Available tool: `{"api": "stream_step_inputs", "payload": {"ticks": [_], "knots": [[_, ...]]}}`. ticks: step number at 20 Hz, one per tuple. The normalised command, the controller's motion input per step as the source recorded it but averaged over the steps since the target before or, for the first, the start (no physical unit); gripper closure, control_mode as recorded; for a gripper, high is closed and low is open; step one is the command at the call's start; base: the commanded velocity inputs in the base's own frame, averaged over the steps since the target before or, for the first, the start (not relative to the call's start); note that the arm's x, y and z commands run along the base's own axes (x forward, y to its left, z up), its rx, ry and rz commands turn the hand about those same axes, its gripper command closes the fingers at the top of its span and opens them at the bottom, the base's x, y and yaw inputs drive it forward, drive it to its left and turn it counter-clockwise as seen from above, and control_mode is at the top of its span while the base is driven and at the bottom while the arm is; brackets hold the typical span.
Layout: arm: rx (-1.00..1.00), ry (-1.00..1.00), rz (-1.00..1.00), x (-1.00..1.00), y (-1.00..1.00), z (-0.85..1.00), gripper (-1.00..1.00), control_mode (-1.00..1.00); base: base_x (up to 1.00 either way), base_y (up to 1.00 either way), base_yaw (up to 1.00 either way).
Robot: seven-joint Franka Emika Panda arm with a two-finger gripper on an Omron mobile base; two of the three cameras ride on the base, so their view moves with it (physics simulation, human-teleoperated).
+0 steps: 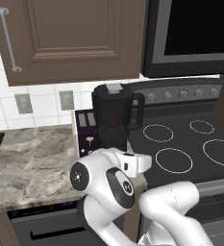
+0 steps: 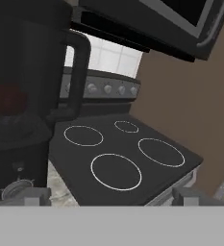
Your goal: Open the blender lid, put the apple in the blender, close the lid, and start the blender.
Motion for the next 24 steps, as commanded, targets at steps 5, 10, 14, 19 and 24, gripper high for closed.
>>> {"api": "stream_step_inputs", "payload": {"ticks": [5, 10, 14, 19, 24], "knots": [[-0.16, 0.00, -0.01, 0.23, -0.04, -0.34, -1.00, -1.00, 0.00, 0.00, 0.00], [-0.12, -0.04, -0.06, 0.21, 0.00, -0.45, -1.00, -1.00, 0.00, 0.00, 0.00], [-0.01, -0.09, -0.12, 0.11, 0.00, -0.32, -1.00, -1.00, 0.00, 0.00, 0.00], [0.00, -0.09, -0.14, 0.11, 0.00, -0.01, -1.00, -1.00, 0.00, 0.00, 0.00], [0.00, -0.09, -0.11, 0.02, 0.00, 0.02, -1.00, -1.00, 0.00, 0.00, 0.00]]}}
